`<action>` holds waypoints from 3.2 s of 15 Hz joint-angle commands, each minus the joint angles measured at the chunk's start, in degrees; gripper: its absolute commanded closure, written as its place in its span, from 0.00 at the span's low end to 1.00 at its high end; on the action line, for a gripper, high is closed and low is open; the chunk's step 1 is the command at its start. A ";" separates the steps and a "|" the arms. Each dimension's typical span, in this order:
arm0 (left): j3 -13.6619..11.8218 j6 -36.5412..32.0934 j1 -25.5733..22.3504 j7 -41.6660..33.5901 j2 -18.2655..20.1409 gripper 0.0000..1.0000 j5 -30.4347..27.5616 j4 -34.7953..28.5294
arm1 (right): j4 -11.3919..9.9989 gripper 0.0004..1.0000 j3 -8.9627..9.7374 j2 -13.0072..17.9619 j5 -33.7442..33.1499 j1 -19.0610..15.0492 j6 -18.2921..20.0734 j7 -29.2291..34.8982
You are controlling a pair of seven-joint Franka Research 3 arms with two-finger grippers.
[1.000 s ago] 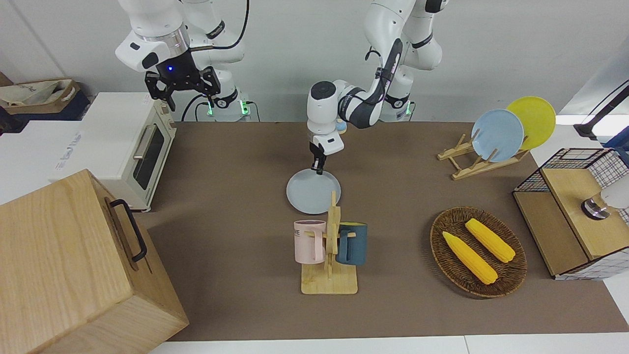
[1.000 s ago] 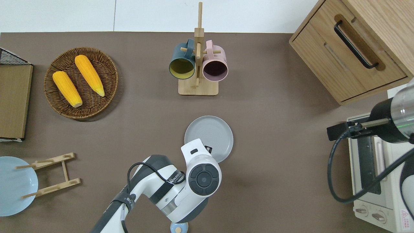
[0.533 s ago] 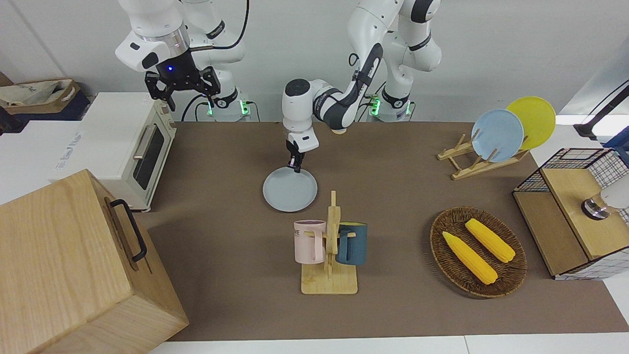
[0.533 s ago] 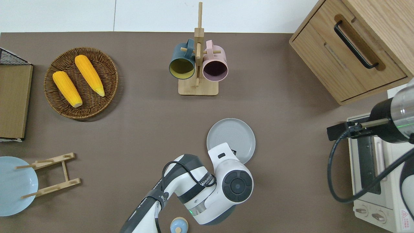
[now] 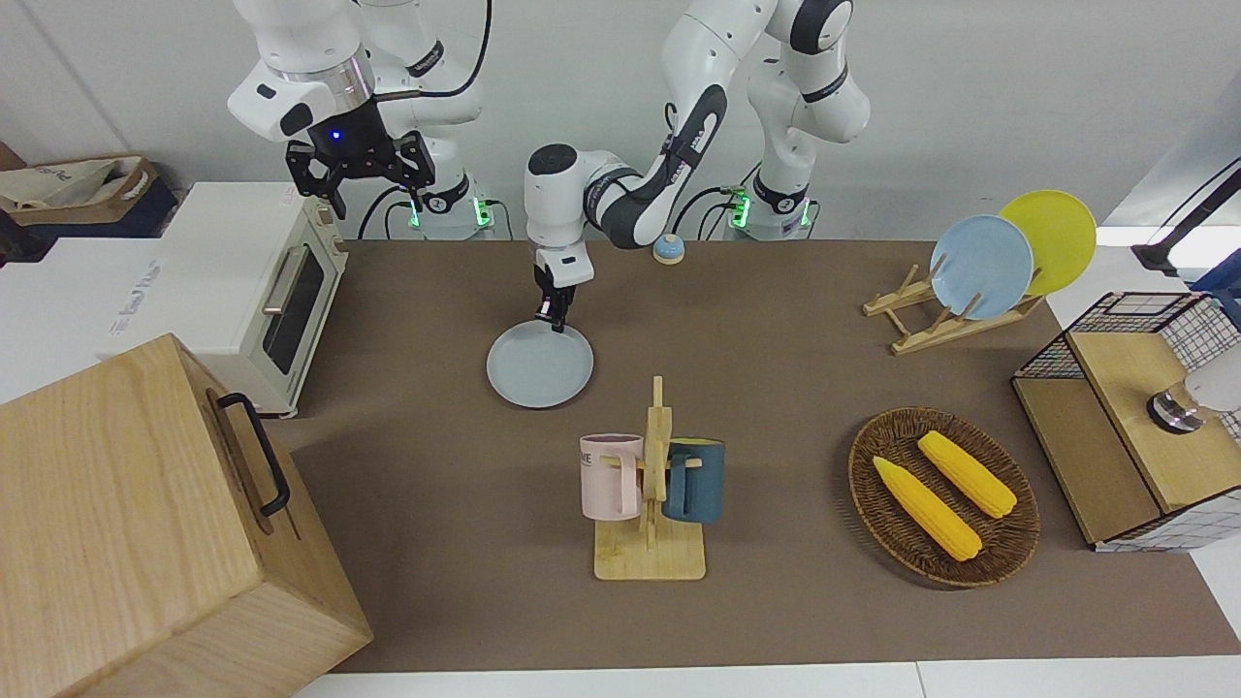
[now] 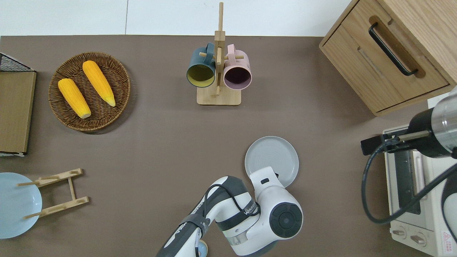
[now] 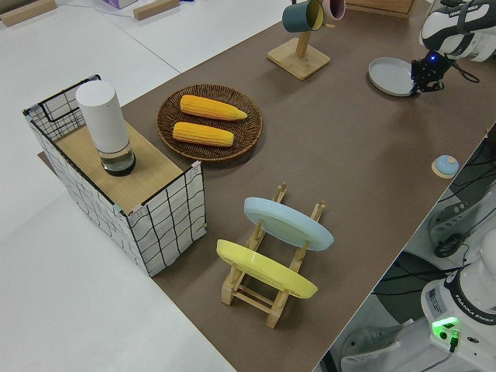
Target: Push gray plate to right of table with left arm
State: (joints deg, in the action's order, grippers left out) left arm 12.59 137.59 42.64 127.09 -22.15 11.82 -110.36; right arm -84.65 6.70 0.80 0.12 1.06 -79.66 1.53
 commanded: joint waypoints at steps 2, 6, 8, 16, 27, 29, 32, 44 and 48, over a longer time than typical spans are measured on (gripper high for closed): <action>-0.46 -0.83 3.06 1.05 -3.51 1.00 0.75 3.12 | 0.46 0.02 0.86 0.17 0.59 -1.15 0.83 0.05; -0.72 -1.80 5.17 1.05 -6.93 1.00 1.10 7.87 | 0.46 0.02 0.77 0.17 0.59 -1.15 0.83 0.05; -0.72 -3.73 5.43 1.14 -9.04 1.00 2.07 11.38 | 0.46 0.02 0.86 0.17 0.59 -1.15 0.83 0.05; -0.81 -6.72 7.02 0.96 -11.34 0.97 2.25 15.70 | 0.46 0.02 0.77 0.17 0.59 -1.15 0.83 0.05; -1.16 -14.09 5.96 -3.06 -10.20 0.03 2.34 18.33 | 0.46 0.02 0.86 0.17 0.59 -1.15 0.83 0.05; -1.34 -17.78 5.79 -6.05 -9.15 0.02 1.63 19.65 | 0.46 0.02 0.77 0.17 0.59 -1.15 0.83 0.14; -1.34 -22.36 4.13 -11.41 -8.00 0.02 1.72 21.85 | 0.46 0.02 0.77 0.17 0.59 -1.15 0.83 0.05; -0.99 -40.20 -5.62 -48.38 0.52 0.01 -3.28 24.49 | 0.46 0.02 0.77 0.17 0.59 -1.15 0.83 0.05; -1.07 -46.18 -11.95 -66.06 5.96 0.01 -6.45 24.49 | 0.46 0.02 0.86 0.17 0.59 -1.15 0.83 0.05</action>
State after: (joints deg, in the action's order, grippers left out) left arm 11.06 95.64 35.06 72.62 -20.79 7.47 -85.38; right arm -84.65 6.70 0.80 0.12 1.06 -79.66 1.53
